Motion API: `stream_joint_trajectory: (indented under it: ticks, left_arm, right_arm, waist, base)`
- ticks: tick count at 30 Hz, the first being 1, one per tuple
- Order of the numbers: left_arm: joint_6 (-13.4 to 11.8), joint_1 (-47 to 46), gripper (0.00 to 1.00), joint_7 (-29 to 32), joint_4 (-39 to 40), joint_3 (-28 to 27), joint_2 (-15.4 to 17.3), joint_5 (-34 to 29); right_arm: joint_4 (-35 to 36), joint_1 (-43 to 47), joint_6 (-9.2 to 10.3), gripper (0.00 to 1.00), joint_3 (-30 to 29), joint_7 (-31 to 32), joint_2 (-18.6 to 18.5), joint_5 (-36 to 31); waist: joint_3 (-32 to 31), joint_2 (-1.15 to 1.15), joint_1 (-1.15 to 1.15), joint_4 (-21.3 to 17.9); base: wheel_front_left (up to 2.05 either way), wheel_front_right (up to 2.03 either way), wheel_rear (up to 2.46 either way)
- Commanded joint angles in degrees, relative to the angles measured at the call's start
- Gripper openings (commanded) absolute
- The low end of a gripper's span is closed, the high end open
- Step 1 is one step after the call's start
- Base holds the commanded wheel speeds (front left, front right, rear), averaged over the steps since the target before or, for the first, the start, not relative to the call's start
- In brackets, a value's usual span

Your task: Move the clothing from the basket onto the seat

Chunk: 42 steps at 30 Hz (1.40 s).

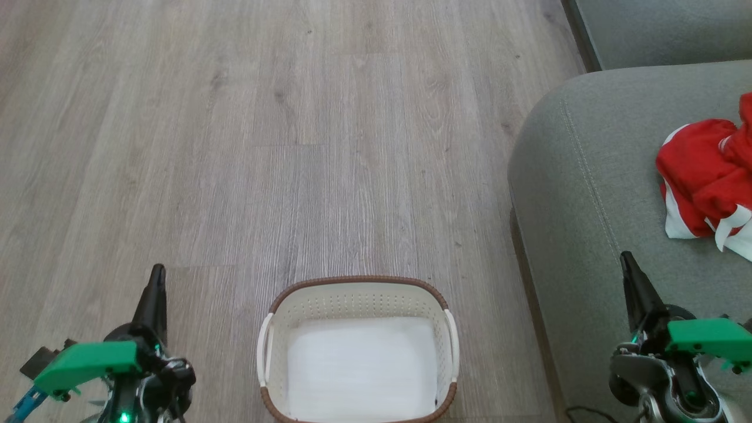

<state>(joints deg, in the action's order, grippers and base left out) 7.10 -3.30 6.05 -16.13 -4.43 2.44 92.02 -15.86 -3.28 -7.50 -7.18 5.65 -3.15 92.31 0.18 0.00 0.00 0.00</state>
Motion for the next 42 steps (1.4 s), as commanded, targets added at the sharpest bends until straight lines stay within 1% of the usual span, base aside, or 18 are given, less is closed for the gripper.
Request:
stream_joint_trajectory:
  ticks: [1,42]
  left_arm:
    - [0.38,-2.89,0.00,0.46,2.07,-2.11,0.43,0.13]
    - [0.38,-2.89,0.00,0.45,2.08,-2.09,0.43,0.14]
  right_arm:
    - [1.85,-2.88,0.01,0.00,0.98,0.57,0.00,0.12]
    - [1.84,-2.89,0.01,0.00,0.80,0.72,0.13,-0.03]
  waist:
    - [0.00,0.00,0.00,0.00]
    - [0.00,0.00,0.00,0.00]
  base:
    - [0.00,0.00,0.00]
    - [0.00,0.00,0.00]
